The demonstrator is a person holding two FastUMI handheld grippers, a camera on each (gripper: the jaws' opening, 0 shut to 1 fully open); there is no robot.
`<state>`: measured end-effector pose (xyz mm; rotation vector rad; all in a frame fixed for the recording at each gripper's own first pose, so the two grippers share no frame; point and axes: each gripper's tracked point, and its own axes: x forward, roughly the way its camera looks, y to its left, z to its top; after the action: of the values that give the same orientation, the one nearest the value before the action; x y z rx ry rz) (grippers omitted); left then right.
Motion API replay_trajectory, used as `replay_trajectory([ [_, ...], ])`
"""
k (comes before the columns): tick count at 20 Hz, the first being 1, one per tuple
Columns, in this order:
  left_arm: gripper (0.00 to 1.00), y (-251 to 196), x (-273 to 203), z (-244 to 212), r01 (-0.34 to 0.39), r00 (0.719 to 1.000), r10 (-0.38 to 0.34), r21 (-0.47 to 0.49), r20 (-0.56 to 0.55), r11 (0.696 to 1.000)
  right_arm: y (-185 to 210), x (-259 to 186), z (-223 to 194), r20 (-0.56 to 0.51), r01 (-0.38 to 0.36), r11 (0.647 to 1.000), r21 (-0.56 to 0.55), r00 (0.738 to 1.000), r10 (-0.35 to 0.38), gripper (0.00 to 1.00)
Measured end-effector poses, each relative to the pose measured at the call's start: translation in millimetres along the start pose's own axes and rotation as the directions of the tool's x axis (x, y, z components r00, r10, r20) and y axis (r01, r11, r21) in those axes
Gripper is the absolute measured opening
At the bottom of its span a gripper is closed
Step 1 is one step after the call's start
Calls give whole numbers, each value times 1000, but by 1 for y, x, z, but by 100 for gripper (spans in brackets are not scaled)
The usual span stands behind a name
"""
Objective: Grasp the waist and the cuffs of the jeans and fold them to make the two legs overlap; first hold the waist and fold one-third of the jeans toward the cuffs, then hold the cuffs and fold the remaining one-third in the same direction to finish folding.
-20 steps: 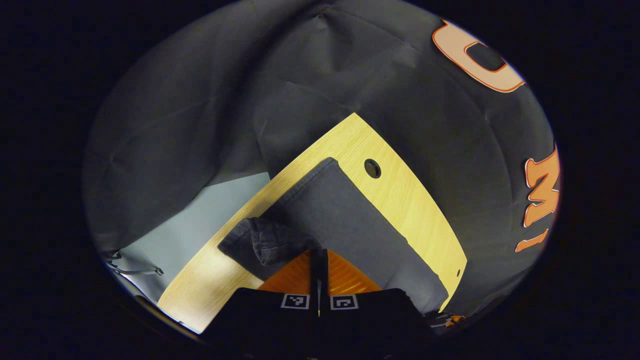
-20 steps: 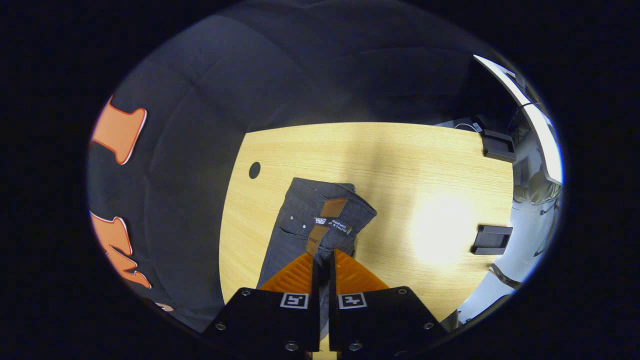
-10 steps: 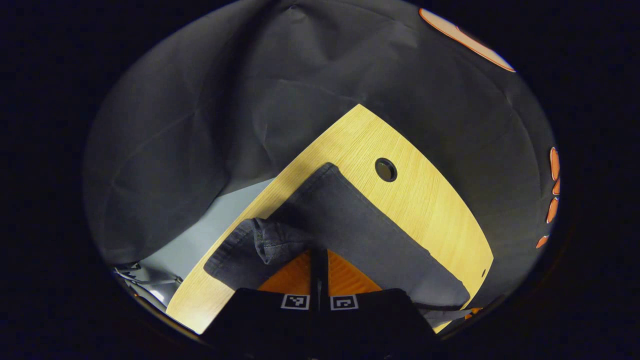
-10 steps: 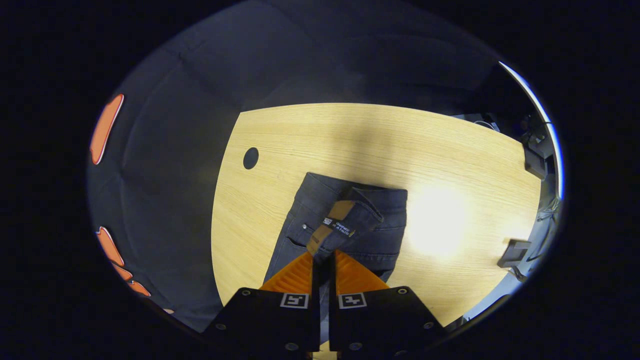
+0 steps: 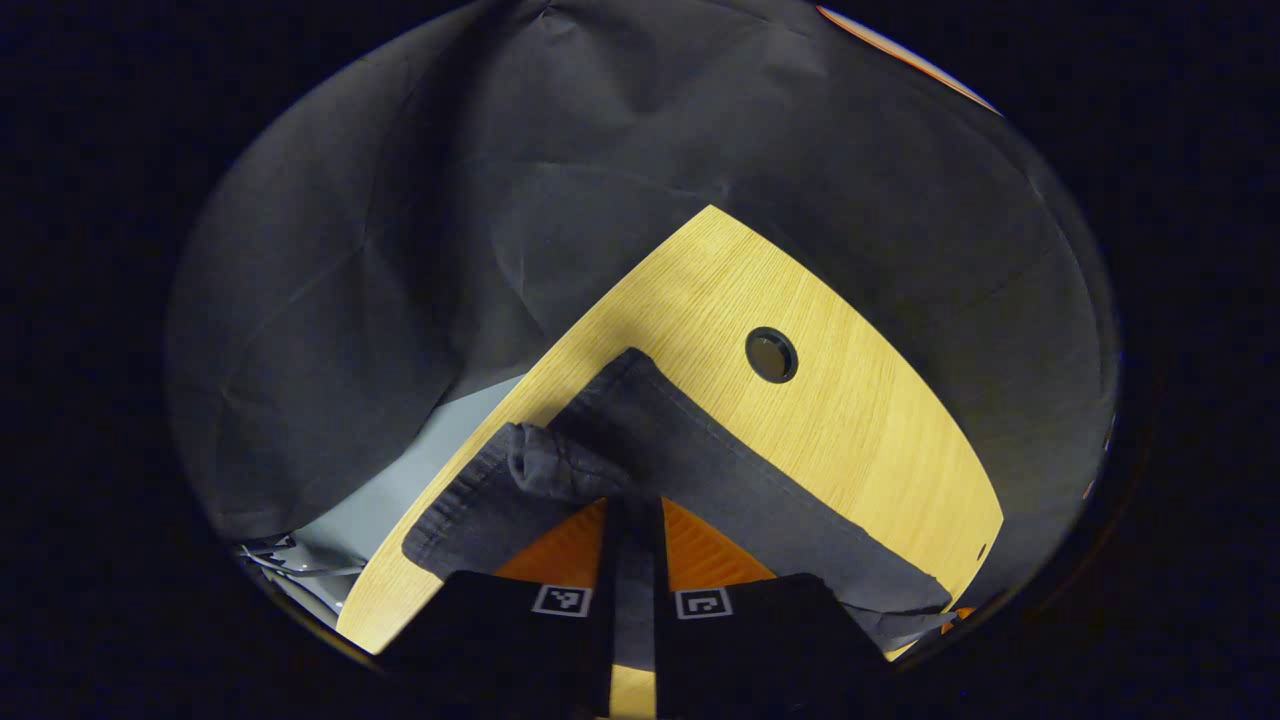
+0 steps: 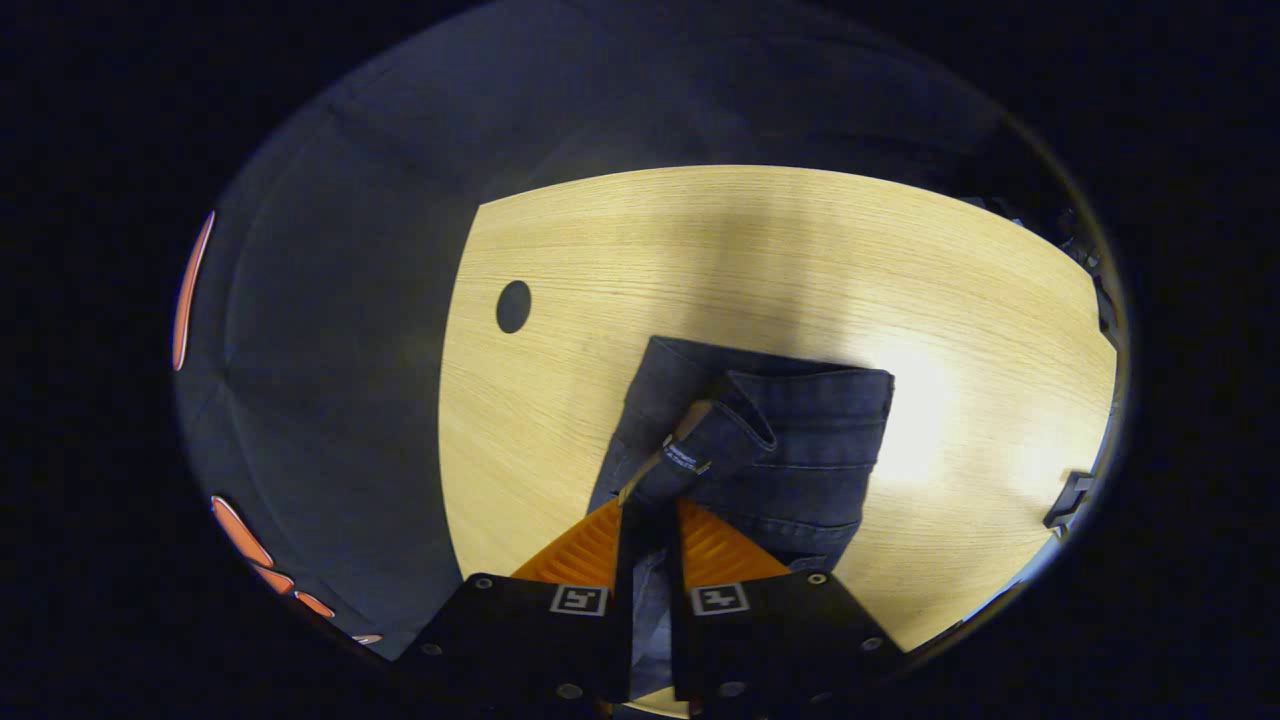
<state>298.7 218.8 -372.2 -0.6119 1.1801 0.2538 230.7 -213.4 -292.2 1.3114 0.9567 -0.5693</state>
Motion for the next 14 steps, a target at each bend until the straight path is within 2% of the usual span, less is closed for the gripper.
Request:
replay_trajectory([
  [1, 28, -2, 0, 5, 20, 999, -19, -7, 30, 1000, 12, -1, 3, 13, -54, 999, 5, 998, 54, 26],
  [2, 43, -1, -5, 14, 25, 997, -24, -7, 69, 1000, 26, -5, 7, 31, -121, 993, 17, 992, 121, 28],
  [3, 51, -3, -3, 19, 24, 996, -23, -2, 86, 1000, 36, -11, 10, 44, -148, 989, 18, 988, 148, 30],
  [4, 63, -3, -4, 21, 18, 996, -18, 5, 87, 1000, 38, -13, 13, 55, -155, 988, 10, 987, 154, 31],
  [5, 68, -8, -8, 18, 36, 996, -37, 14, 82, 999, 33, -15, 14, 62, -153, 988, -4, 986, 153, 35],
  [6, 79, -13, -12, 17, 54, 995, -55, 20, 89, 998, 29, -16, 15, 68, -145, 989, -23, 987, 146, 37],
  [7, 89, -18, -18, 20, 67, 992, -70, 33, 103, 997, 24, -14, 14, 70, -131, 990, -49, 989, 134, 49],
  [8, 100, -23, -23, 22, 70, 990, -76, 53, 116, 996, 16, -14, 15, 76, -110, 991, -77, 990, 116, 47],
  [10, 99, -31, -35, 25, 76, 985, -91, 106, 148, 992, 3, -17, 18, 105, -61, 989, -133, 992, 75, 82],
  [11, 99, -37, -43, 25, 81, 982, -102, 133, 158, 988, -7, -22, 20, 122, -28, 986, -162, 991, 48, 92],
  [14, 99, -57, -64, 18, 94, 971, -143, 244, 192, 965, -37, -32, 22, 150, 59, 971, -231, 988, -24, 97],
])
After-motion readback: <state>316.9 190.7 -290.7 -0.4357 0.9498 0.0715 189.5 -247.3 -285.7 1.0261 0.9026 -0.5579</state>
